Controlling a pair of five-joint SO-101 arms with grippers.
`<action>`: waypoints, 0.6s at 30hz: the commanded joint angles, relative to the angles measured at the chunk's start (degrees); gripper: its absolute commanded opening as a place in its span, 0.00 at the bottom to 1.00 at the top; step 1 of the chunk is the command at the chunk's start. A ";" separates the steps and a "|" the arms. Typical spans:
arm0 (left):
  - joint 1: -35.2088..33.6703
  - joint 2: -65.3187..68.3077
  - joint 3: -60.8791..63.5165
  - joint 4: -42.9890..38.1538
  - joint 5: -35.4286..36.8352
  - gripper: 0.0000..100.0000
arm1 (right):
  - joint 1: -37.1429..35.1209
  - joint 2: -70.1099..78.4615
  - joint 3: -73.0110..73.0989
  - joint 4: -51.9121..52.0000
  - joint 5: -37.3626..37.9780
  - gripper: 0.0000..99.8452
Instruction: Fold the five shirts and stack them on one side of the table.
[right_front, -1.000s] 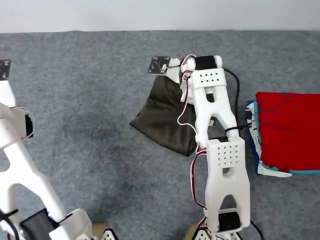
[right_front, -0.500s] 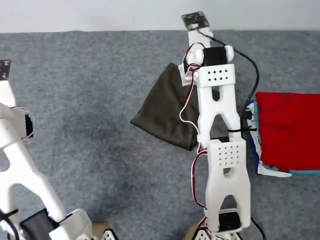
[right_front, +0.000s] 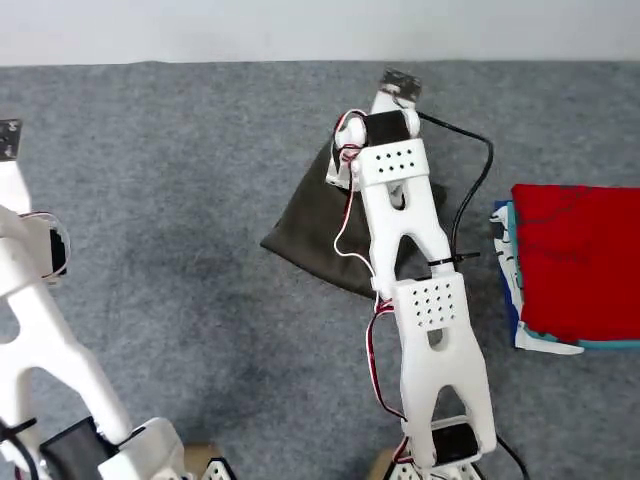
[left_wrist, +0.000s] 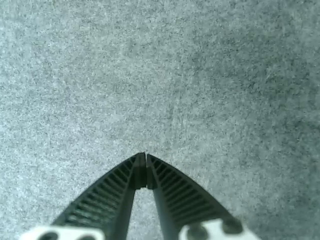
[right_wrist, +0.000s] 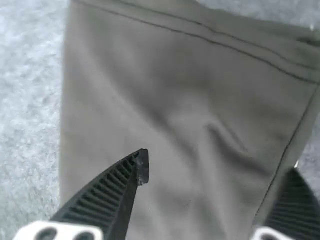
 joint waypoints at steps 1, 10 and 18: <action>0.00 -2.29 -0.31 1.14 -0.88 0.00 | -0.92 -0.66 -2.64 2.07 -2.37 0.42; -0.09 -2.29 -0.22 1.14 -2.73 0.00 | -0.75 6.55 -2.64 1.98 -10.73 0.42; -0.09 -2.29 -0.04 1.05 -2.73 0.00 | -0.48 14.73 -2.99 1.80 -11.43 0.36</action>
